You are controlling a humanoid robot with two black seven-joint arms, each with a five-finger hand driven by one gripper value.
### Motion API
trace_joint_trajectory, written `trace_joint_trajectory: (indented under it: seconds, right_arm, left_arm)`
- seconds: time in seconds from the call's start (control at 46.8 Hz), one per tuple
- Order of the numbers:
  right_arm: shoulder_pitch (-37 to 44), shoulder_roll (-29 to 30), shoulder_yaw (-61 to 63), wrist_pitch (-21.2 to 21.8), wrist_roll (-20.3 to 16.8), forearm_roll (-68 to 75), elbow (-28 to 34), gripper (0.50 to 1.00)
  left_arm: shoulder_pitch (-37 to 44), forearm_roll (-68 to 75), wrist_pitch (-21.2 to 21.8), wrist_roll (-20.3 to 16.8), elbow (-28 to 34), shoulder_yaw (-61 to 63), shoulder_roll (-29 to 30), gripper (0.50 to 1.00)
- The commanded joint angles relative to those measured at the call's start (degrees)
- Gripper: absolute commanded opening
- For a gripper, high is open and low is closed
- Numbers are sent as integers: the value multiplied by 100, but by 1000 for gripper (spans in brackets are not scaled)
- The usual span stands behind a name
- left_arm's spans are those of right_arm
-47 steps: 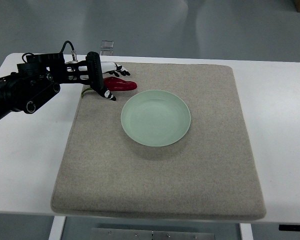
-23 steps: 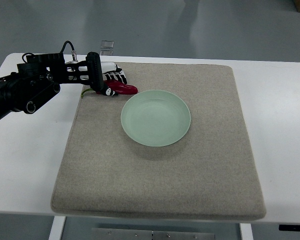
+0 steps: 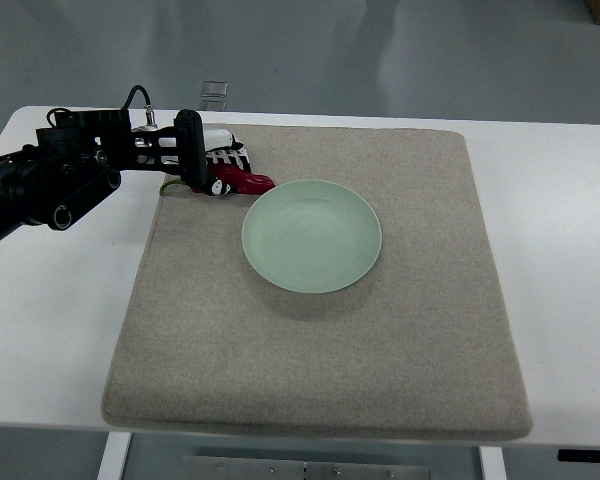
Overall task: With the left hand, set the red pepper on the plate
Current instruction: 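Close the left hand fingers around the red chili pepper, then carry the held pepper with the left hand over the green plate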
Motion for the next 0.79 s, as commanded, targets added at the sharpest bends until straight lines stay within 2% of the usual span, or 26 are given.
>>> trace_joint_trajectory:
  seconds: [0.0,0.471,0.77]
  right_arm:
    - [0,0,0,-6,0,0,0,928]
    - [0,0,0,-6,0,0,0,928]
    - [0,0,0,2,0,0,0,928]
  left_arm:
    - [-13,-26,2,0,0,-9,9,500]
    - [-189,-123,107,-9,-79,-150,44,500]
    - [-215,-96,107,-18,-1124,-150,308,500]
